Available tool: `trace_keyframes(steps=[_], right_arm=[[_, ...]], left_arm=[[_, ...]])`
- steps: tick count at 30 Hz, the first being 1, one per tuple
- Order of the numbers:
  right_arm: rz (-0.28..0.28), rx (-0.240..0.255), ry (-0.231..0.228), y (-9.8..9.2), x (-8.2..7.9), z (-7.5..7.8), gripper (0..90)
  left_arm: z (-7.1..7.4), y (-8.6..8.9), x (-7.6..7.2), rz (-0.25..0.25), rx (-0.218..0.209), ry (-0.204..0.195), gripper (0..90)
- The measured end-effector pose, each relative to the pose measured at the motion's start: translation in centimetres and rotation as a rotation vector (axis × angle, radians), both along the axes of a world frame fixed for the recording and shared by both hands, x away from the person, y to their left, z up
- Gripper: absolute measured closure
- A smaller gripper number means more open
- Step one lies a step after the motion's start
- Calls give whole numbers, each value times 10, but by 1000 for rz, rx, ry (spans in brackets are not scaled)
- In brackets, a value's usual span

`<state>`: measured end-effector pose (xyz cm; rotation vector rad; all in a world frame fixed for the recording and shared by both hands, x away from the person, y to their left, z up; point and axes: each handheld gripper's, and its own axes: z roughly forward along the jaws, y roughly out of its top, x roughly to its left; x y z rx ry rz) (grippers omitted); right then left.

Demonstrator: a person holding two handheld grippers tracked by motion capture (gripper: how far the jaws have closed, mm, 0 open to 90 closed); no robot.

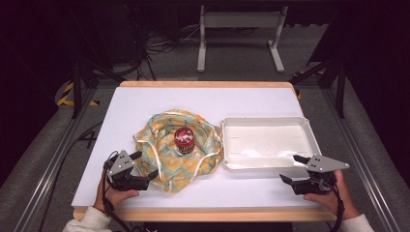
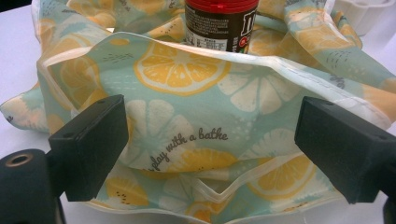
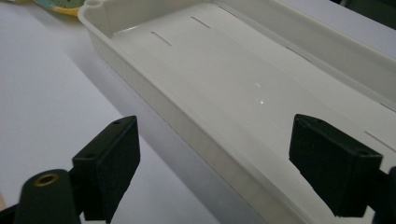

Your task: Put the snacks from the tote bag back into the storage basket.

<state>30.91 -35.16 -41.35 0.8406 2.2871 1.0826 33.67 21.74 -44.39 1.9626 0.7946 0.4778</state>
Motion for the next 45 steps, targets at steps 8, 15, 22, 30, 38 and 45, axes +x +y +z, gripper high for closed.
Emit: trace_keyframes(steps=[8, 15, 22, 30, 38, 45], right_arm=[[67, -43, 35, 11, -1, 5, 138], [101, -76, 45, 22, 3, 7, 165], [174, -126, 68, 42, 13, 21, 188], [206, -156, 98, 56, 25, 28, 201], [254, -207, 112, 79, 41, 39, 202], [272, -233, 121, 102, 58, 43, 207]], left_arm=[[-1, 1, -3, -1, 15, -4, 104], [-1, 4, -6, 6, 15, -5, 104], [-2, 5, -8, 8, 17, 1, 109], [-2, 4, -9, 10, 16, 3, 114], [-1, 1, -7, 0, 19, -1, 113], [-1, -1, -6, 0, 14, -2, 112]])
